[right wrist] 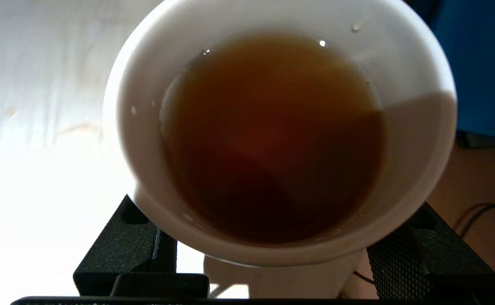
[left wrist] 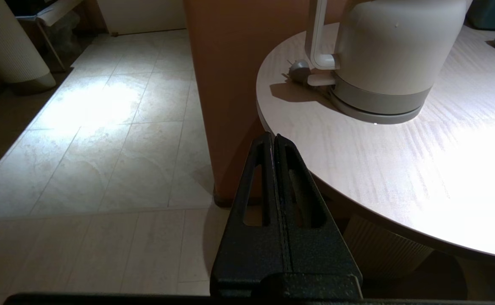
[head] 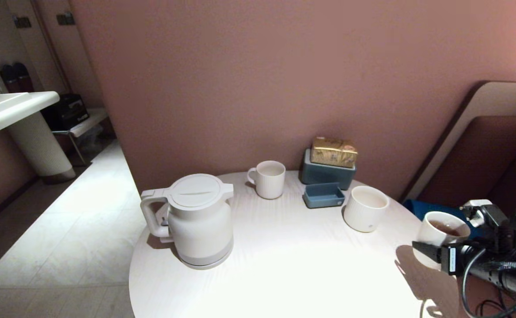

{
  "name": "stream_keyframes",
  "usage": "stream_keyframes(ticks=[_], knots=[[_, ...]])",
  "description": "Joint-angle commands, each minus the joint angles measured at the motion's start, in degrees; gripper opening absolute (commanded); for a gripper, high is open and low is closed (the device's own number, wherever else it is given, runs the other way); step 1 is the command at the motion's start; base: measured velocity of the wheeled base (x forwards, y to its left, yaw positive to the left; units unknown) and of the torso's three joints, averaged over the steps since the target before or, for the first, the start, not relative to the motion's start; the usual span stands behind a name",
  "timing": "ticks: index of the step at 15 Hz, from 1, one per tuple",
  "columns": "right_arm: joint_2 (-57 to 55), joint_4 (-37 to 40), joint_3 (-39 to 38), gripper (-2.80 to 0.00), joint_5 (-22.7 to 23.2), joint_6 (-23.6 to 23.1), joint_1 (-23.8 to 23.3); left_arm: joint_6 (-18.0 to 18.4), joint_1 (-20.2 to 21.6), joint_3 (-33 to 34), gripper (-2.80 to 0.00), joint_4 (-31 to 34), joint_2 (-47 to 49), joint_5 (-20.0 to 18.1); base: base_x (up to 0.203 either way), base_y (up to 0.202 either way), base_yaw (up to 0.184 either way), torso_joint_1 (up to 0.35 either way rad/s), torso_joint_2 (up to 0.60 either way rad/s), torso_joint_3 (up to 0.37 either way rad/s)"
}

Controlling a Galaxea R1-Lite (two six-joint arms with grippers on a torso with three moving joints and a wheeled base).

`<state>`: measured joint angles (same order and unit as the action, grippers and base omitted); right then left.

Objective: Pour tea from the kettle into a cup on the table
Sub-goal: Pour water into another cup

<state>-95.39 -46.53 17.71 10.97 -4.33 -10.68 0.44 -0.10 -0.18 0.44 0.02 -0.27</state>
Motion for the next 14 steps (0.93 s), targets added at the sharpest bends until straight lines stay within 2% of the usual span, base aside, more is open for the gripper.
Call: stream_keyframes(ticks=[1, 6, 14], knots=[[-0.17, 3.13, 4.53, -2.8, 0.03, -0.2, -1.63, 0.0, 0.01, 0.01, -2.8, 0.0, 0.06, 0.0, 0.0, 0.0, 0.0, 0.0, 0.0, 0.0], [-3.97, 12.6, 18.13, -2.8, -1.41, -6.84, -2.52, 0.0, 0.01, 0.01, -2.8, 0.0, 0.06, 0.0, 0.0, 0.0, 0.0, 0.0, 0.0, 0.0], [-13.36, 14.09, 29.21, -2.8, -1.56, -6.53, -1.63, 0.0, 0.01, 0.01, -2.8, 0.0, 0.06, 0.0, 0.0, 0.0, 0.0, 0.0, 0.0, 0.0]])
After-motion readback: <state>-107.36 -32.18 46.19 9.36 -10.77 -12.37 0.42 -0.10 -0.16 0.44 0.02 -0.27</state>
